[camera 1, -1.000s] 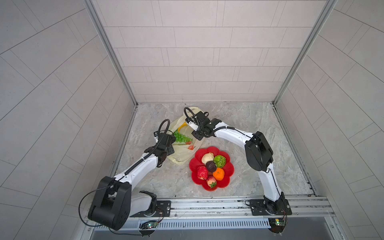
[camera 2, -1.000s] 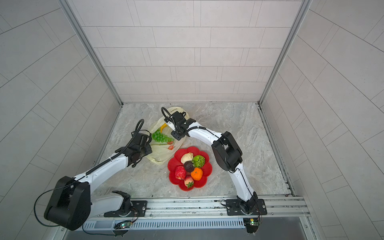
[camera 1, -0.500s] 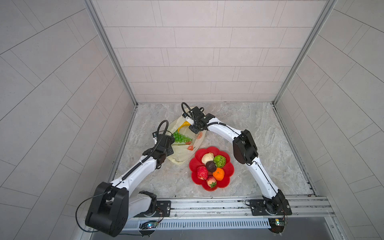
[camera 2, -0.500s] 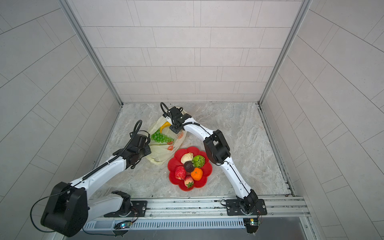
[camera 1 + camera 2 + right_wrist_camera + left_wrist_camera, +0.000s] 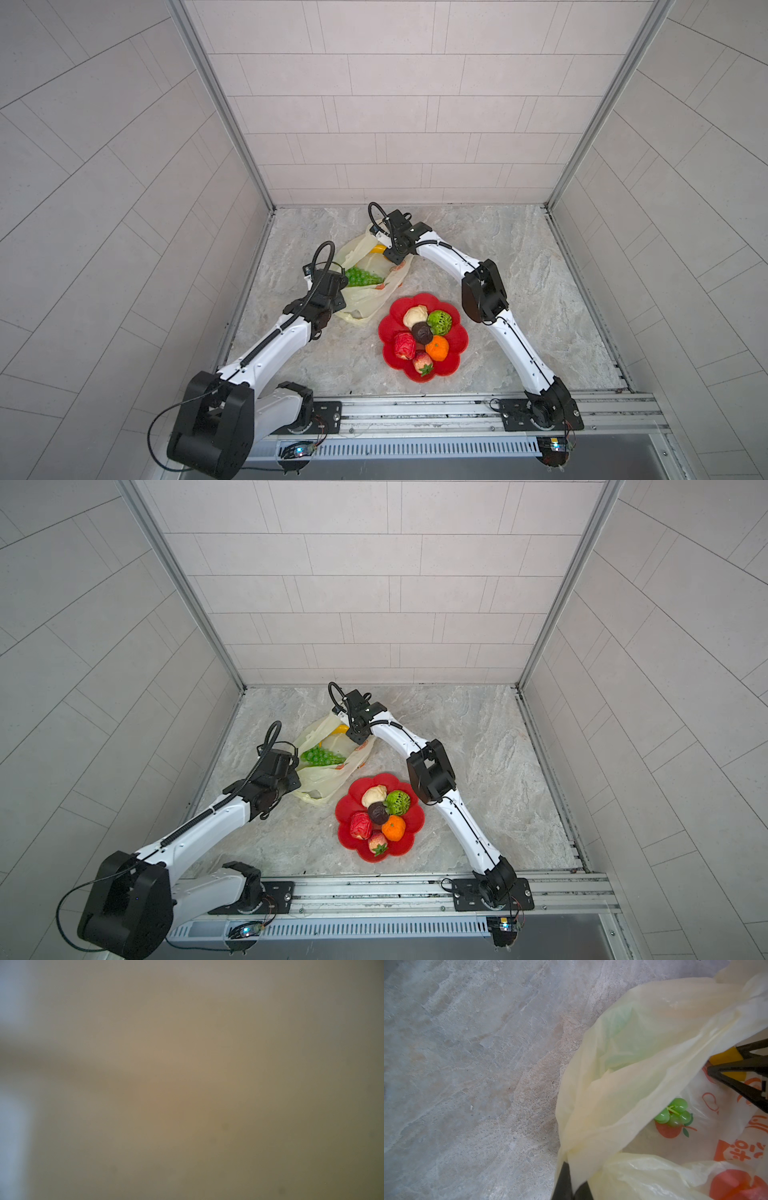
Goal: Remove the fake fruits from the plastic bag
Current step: 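Close the right gripper on the yellow banana and lift it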
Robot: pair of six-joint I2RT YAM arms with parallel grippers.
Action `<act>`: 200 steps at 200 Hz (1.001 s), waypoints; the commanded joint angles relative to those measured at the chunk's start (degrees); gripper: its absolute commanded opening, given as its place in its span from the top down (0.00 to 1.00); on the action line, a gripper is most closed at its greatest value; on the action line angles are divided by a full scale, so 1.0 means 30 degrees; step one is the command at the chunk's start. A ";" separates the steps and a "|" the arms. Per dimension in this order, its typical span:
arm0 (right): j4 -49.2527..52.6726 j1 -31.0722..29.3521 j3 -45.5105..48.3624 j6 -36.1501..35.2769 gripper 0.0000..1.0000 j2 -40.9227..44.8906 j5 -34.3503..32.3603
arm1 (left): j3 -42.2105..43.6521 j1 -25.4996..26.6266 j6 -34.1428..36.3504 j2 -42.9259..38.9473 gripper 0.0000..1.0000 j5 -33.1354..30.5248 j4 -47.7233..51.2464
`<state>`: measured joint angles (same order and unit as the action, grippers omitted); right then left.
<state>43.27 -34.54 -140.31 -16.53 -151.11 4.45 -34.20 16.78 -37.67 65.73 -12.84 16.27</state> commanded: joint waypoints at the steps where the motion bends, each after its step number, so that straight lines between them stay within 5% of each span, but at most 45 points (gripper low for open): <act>1: 0.1133 -0.0003 -0.0322 -0.0491 0.51 -0.0767 0.0588 | 0.0251 -0.0134 -0.0046 -0.0420 1.00 -0.0348 0.0142; 31: 0.1149 0.0000 -0.0511 -0.0432 0.51 -0.0827 0.0503 | 0.0310 -0.0143 -0.0010 -0.0453 1.00 -0.0242 0.0025; 72: 0.2043 -0.0141 -0.0632 -0.0920 0.72 -0.0500 0.2250 | 0.0247 -0.0143 -0.0012 -0.0296 1.00 -0.0384 0.0054; 118: 0.2296 -0.0226 -0.0435 -0.0071 0.82 0.0429 0.2019 | -0.0040 -0.0143 0.0018 0.0472 1.00 -0.0385 0.0215; 200: 0.1552 -0.0934 0.1843 0.0380 0.84 0.3777 0.1850 | -0.0216 -0.0148 -0.0085 0.0896 1.00 -0.0601 0.0406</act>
<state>48.16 -36.58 -136.79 -15.99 -146.39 9.56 -34.09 16.73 -37.67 68.99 -13.39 16.80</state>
